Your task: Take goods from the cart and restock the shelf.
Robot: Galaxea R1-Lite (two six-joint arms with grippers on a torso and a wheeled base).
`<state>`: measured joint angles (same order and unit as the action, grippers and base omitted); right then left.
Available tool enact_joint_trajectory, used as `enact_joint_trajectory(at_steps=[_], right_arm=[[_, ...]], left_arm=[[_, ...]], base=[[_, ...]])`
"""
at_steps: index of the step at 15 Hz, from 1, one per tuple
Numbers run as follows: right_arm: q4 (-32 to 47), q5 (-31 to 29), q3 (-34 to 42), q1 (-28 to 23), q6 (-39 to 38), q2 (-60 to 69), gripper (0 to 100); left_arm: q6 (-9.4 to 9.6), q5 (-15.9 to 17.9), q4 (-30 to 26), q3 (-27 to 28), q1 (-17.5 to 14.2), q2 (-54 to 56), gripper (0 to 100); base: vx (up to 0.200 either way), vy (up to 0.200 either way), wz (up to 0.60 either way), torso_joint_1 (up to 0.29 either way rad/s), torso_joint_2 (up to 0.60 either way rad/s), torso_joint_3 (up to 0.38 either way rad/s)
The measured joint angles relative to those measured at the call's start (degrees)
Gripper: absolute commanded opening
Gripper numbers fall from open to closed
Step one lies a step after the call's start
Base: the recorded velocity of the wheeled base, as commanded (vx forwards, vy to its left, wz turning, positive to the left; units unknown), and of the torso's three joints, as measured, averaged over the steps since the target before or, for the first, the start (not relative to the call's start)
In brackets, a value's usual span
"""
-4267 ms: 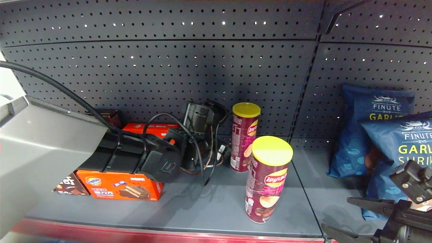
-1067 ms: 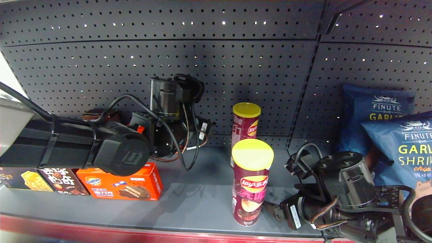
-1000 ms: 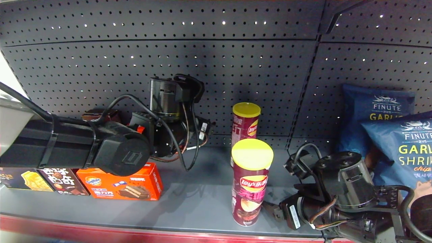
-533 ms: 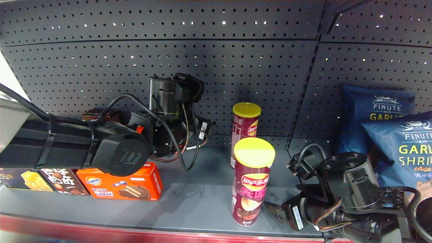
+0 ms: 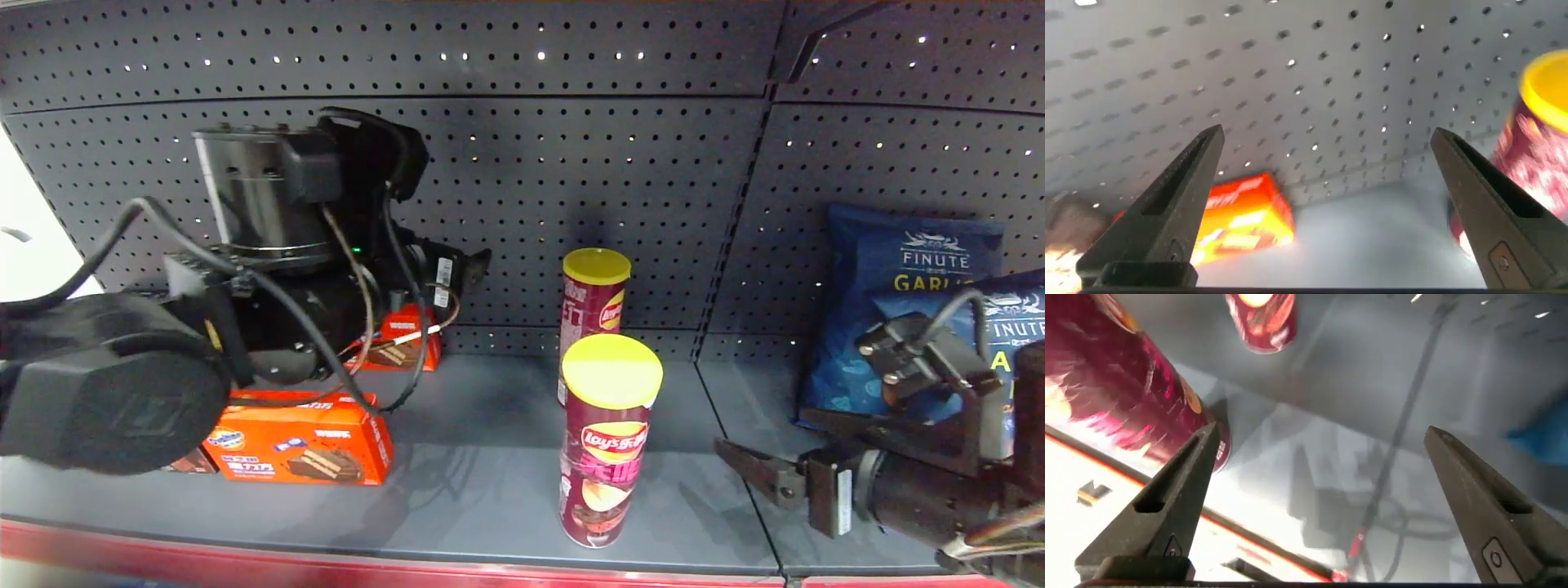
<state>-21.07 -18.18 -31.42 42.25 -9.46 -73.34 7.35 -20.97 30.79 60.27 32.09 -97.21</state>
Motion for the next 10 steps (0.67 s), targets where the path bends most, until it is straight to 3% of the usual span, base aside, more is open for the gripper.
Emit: enact_joint_trajectory(at_steps=[4,7,10], right_arm=[[0.2,-6.9,9.0,0.8,0.5,14.4,100],[1.3,-21.0,17.5,0.3,0.6,25.7,100],[3.9,-23.9,21.4,-7.5,0.7,31.7,100]], left_arm=[[1.65,2.0,1.2,-18.7,-1.5,17.4,100],[1.93,3.4,-1.5,-33.2,-8.6,35.1,100],[2.04,2.4,-8.8,-42.6,-15.1,52.2,100]], base=[[0.000,0.000,0.00,0.000,0.00,0.000],[0.000,0.000,0.00,0.000,0.00,0.000],[0.000,0.000,0.00,0.000,0.00,0.000]])
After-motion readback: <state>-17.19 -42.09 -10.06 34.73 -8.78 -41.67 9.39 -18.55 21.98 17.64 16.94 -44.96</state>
